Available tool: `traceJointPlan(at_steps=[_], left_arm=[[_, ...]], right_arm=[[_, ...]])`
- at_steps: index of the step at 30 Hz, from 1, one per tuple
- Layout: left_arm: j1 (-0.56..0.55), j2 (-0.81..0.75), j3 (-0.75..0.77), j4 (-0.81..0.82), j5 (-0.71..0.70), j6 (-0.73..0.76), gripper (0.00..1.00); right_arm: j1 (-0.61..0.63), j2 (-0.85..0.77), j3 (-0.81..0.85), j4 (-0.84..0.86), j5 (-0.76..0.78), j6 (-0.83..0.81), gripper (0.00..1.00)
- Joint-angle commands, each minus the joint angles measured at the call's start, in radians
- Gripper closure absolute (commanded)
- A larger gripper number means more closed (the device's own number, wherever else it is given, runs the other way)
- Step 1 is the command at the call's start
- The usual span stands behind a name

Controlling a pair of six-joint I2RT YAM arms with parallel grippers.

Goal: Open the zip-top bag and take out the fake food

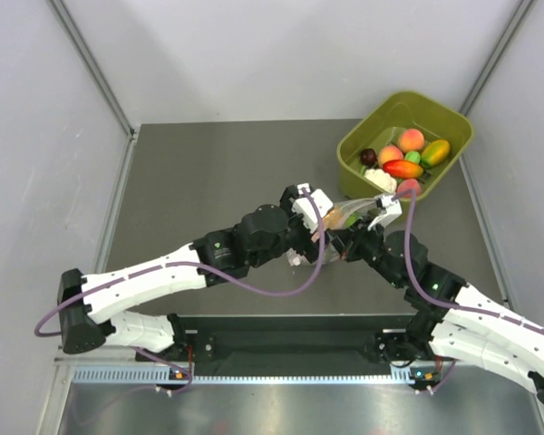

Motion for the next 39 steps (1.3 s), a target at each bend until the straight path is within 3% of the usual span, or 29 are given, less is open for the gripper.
traceJointPlan(at_steps=[1, 10, 14, 18, 26, 27, 29, 32, 39], left_arm=[[0.010, 0.036, 0.051, 0.052, -0.008, -0.015, 0.12], [0.055, 0.176, 0.135, 0.033, -0.027, -0.032, 0.13], [0.084, 0.208, 0.146, 0.052, -0.005, -0.049, 0.21], [0.108, 0.214, 0.152, 0.059, 0.007, -0.049, 0.32], [0.148, 0.173, 0.139, 0.053, 0.133, -0.049, 0.32], [0.148, 0.180, 0.142, 0.049, 0.154, -0.049, 0.34], [0.148, 0.202, 0.142, 0.047, 0.214, -0.085, 0.54], [0.148, 0.228, 0.152, 0.038, 0.217, -0.101, 0.97], [0.234, 0.168, 0.157, -0.043, 0.133, -0.118, 1.00]], right_arm=[[0.022, -0.047, -0.012, 0.001, -0.019, -0.007, 1.00], [0.034, -0.116, -0.027, -0.042, -0.067, -0.014, 1.00], [0.042, -0.143, -0.045, -0.060, -0.070, -0.013, 1.00], [0.045, -0.176, -0.058, -0.079, -0.067, -0.010, 1.00], [0.046, -0.216, -0.056, -0.114, -0.055, -0.014, 1.00], [0.045, -0.209, -0.056, -0.113, -0.053, -0.016, 1.00], [0.045, -0.203, -0.055, -0.106, -0.050, -0.017, 1.00], [0.045, -0.185, -0.049, -0.097, -0.047, -0.023, 1.00], [0.045, -0.102, 0.088, -0.114, 0.013, -0.134, 1.00]])
